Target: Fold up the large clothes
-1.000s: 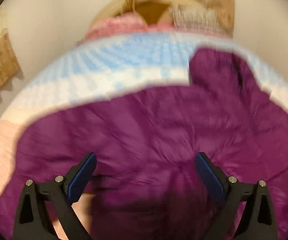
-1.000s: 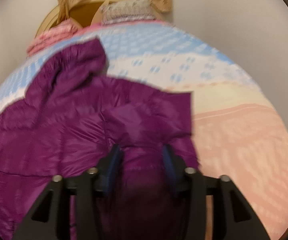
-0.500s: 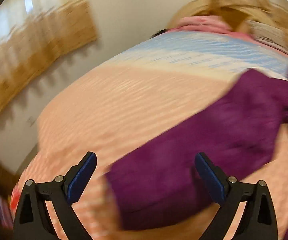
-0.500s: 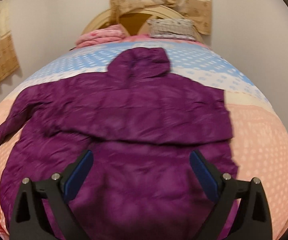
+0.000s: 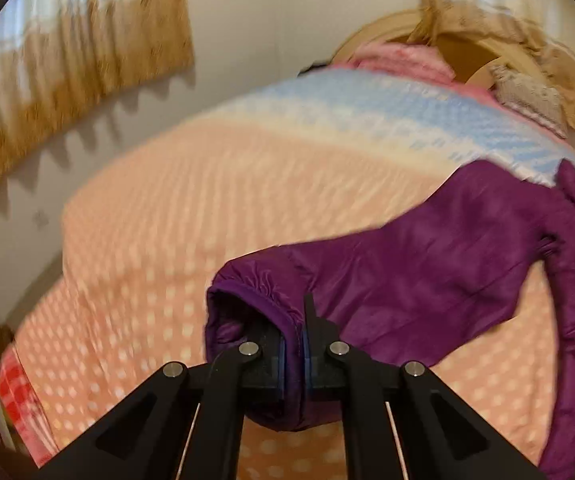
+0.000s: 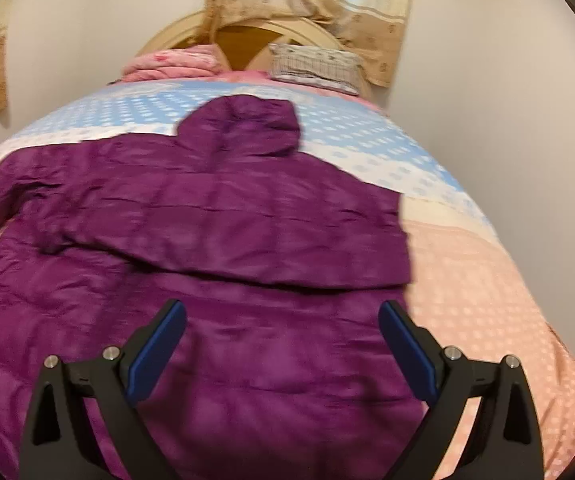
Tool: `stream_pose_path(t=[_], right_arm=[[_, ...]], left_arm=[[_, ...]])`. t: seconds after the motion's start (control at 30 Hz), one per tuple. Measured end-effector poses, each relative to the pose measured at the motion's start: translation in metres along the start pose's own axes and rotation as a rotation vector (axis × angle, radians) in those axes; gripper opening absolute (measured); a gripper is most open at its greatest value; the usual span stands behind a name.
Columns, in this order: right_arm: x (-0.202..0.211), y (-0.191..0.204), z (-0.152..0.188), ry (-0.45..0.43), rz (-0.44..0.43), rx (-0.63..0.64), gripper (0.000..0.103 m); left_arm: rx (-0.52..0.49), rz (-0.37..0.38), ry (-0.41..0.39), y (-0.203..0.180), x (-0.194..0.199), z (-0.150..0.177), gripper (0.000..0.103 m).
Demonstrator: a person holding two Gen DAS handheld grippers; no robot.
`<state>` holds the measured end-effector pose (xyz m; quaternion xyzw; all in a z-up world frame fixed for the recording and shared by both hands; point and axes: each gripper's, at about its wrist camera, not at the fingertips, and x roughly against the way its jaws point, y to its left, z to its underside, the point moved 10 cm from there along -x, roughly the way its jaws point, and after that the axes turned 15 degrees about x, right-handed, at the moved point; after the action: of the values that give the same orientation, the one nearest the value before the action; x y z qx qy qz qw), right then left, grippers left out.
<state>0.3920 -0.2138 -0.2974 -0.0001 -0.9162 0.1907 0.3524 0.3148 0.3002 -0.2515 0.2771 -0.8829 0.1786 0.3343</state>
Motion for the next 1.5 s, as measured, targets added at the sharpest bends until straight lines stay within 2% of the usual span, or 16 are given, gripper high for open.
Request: stream_pose_path(t=[0.13, 0.27, 0.37, 0.53, 0.6, 0.67, 0.7, 0.77, 0.8, 0.9, 1.07, 1.17, 1.2, 1.27, 1.33, 1.5], right_arm=[[-0.004, -0.026, 0.009, 0.019, 0.033, -0.023, 0.099], [-0.006, -0.047, 0.018, 0.033, 0.052, -0.061, 0.099], [-0.004, -0.061, 0.028, 0.040, 0.054, -0.097, 0.099], [0.000, -0.075, 0.042, 0.040, 0.059, -0.122, 0.099], [0.000, -0.079, 0.047, 0.044, 0.059, -0.127, 0.099], [-0.002, -0.081, 0.050, 0.050, 0.053, -0.133, 0.099], [-0.003, -0.083, 0.051, 0.050, 0.049, -0.138, 0.099], [-0.004, -0.084, 0.051, 0.047, 0.039, -0.145, 0.099], [-0.004, -0.084, 0.050, 0.044, 0.035, -0.146, 0.099], [-0.006, -0.080, 0.047, 0.036, 0.025, -0.137, 0.099], [-0.009, -0.068, 0.041, 0.032, 0.001, -0.123, 0.099], [-0.010, -0.059, 0.036, 0.028, -0.022, -0.112, 0.099], [-0.012, -0.056, 0.034, 0.032, -0.032, -0.110, 0.099], [-0.013, -0.049, 0.029, 0.033, -0.047, -0.108, 0.099], [-0.012, -0.040, 0.019, 0.017, -0.087, -0.112, 0.099], [-0.011, -0.009, -0.022, -0.031, -0.224, -0.110, 0.099]], left_arm=[[-0.071, 0.080, -0.041, -0.047, 0.029, -0.016, 0.004], [-0.141, 0.213, -0.067, -0.125, 0.058, -0.024, 0.004], [-0.217, 0.322, -0.076, -0.202, 0.082, -0.016, 0.004], [-0.332, 0.500, -0.075, -0.327, 0.121, 0.021, 0.004], [-0.371, 0.533, -0.079, -0.362, 0.128, 0.037, 0.005], [-0.395, 0.519, -0.084, -0.385, 0.130, 0.051, 0.008], [-0.414, 0.487, -0.099, -0.396, 0.127, 0.056, 0.013], [-0.446, 0.443, -0.100, -0.409, 0.123, 0.066, 0.025], [-0.435, 0.466, -0.082, -0.410, 0.121, 0.071, 0.041], [-0.395, 0.491, -0.120, -0.406, 0.124, 0.069, 0.059], [-0.430, 0.496, -0.152, -0.403, 0.130, 0.059, 0.065], [-0.419, 0.610, -0.158, -0.402, 0.156, 0.051, 0.068], [-0.420, 0.618, -0.179, -0.400, 0.163, 0.047, 0.074], [-0.426, 0.601, -0.215, -0.397, 0.168, 0.038, 0.080], [-0.427, 0.545, -0.220, -0.387, 0.153, 0.030, 0.081], [-0.336, 0.347, -0.128, -0.328, 0.063, 0.016, 0.081]])
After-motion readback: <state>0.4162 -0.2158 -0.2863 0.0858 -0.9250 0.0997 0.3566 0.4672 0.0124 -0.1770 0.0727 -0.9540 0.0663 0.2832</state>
